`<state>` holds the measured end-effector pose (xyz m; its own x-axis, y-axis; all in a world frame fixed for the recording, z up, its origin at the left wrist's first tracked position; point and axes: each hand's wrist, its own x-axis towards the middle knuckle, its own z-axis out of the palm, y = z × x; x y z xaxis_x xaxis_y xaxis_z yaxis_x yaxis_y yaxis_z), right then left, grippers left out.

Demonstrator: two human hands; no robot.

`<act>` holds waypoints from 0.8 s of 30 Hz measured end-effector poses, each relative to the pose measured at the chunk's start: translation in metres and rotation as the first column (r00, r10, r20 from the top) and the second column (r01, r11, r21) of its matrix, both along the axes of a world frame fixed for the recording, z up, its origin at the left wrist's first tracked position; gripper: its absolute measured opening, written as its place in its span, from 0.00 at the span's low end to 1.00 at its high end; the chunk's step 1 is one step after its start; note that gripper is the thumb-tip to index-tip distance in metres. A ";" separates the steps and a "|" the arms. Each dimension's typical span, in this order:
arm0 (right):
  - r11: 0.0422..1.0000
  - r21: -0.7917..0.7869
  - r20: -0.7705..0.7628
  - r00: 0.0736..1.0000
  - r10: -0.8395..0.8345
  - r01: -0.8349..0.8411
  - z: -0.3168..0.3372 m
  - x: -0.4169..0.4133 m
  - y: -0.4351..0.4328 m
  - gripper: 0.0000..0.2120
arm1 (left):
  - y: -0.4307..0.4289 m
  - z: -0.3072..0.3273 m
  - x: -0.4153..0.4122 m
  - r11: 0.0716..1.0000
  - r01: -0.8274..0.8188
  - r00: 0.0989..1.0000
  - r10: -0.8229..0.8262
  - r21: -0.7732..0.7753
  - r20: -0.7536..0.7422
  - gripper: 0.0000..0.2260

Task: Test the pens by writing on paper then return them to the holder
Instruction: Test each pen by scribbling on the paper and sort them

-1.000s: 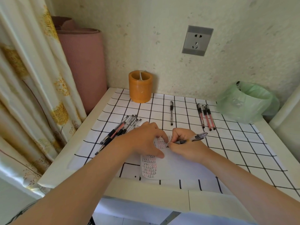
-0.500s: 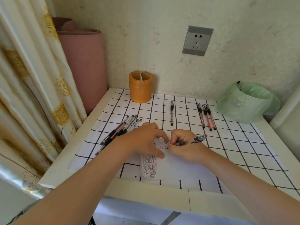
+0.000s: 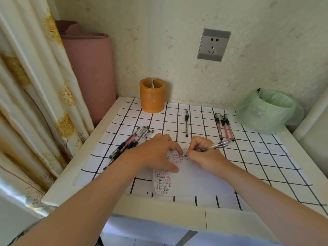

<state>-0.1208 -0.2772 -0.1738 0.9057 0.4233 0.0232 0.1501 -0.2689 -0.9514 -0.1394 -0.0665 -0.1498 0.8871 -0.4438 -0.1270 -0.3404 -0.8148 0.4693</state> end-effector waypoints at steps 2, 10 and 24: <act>0.992 0.121 -0.081 0.996 -0.028 0.038 0.003 0.002 -0.002 0.08 | 0.000 0.001 0.001 1.000 -0.010 1.000 0.010 0.009 -0.010 0.28; 0.872 0.460 -0.435 0.899 0.057 0.167 0.023 0.011 -0.002 0.20 | 0.009 0.005 0.004 0.998 -0.049 0.999 0.048 0.051 0.007 0.29; 0.738 0.605 -0.637 0.739 0.220 0.301 0.062 0.012 0.002 0.27 | 0.007 0.011 -0.004 0.981 -0.070 0.997 0.077 0.182 -0.029 0.38</act>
<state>-0.1086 -0.2747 -0.1121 0.8107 0.4969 -0.3095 -0.5434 0.4421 -0.7137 -0.1432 -0.0598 -0.1389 0.9098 -0.3443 -0.2317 -0.2621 -0.9096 0.3225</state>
